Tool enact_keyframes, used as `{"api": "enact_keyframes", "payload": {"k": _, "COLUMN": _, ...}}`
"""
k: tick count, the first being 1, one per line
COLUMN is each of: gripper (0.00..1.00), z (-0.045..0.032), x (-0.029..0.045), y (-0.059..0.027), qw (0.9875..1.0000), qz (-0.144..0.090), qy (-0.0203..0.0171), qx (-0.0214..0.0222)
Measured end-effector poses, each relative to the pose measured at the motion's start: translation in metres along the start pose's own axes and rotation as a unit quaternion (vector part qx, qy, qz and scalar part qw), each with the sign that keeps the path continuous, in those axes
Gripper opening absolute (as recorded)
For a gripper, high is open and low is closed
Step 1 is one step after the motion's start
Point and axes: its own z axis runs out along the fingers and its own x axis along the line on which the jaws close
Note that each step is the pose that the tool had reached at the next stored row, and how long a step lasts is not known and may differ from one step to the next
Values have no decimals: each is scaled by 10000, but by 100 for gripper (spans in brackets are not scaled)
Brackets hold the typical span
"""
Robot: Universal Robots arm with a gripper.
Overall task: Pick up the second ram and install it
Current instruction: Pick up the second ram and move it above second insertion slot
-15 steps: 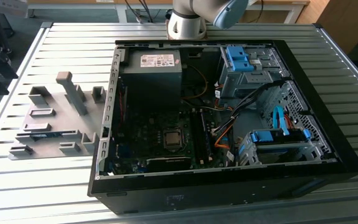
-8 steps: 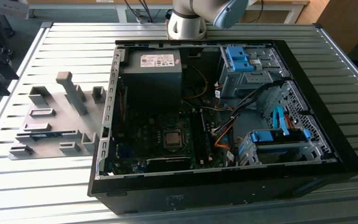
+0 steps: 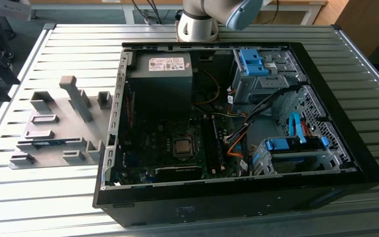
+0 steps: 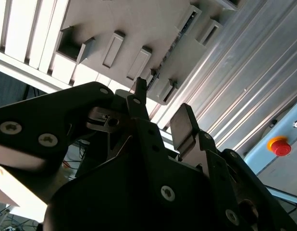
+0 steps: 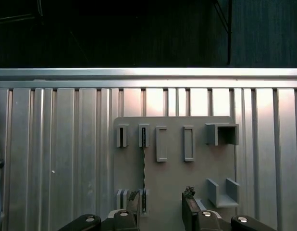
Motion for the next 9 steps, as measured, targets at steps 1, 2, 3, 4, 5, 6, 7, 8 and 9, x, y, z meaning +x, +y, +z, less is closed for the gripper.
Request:
{"api": "enact_keyframes", "payload": {"k": 1, "gripper": 47, "z": 11, "x": 0, "y": 0, "qw": 10000, "qz": 0, "qy": 0, "qx": 0}}
{"api": "enact_keyframes", "payload": {"k": 2, "gripper": 47, "z": 24, "x": 2, "y": 0, "qw": 10000, "qz": -4, "qy": 1, "qx": -2}}
{"api": "enact_keyframes", "payload": {"k": 3, "gripper": 47, "z": 41, "x": 4, "y": 0, "qw": 10000, "qz": -12, "qy": 1, "qx": -1}}
{"api": "enact_keyframes", "payload": {"k": 4, "gripper": 47, "z": 59, "x": 7, "y": -1, "qw": 10000, "qz": -18, "qy": 1, "qx": -1}}
{"api": "enact_keyframes", "payload": {"k": 5, "gripper": 47, "z": 76, "x": 11, "y": -2, "qw": 10000, "qz": -20, "qy": 1, "qx": -2}}
{"api": "enact_keyframes", "payload": {"k": 6, "gripper": 47, "z": 89, "x": 13, "y": -2, "qw": 10000, "qz": -20, "qy": 1, "qx": -2}}
{"api": "enact_keyframes", "payload": {"k": 7, "gripper": 47, "z": 100, "x": 19, "y": -2, "qw": 10000, "qz": -21, "qy": 2, "qx": -2}}
{"api": "enact_keyframes", "payload": {"k": 8, "gripper": 47, "z": 109, "x": 26, "y": -1, "qw": 10000, "qz": -21, "qy": 2, "qx": -2}}
{"api": "enact_keyframes", "payload": {"k": 9, "gripper": 47, "z": 117, "x": 35, "y": -1, "qw": 10000, "qz": -21, "qy": 2, "qx": -2}}
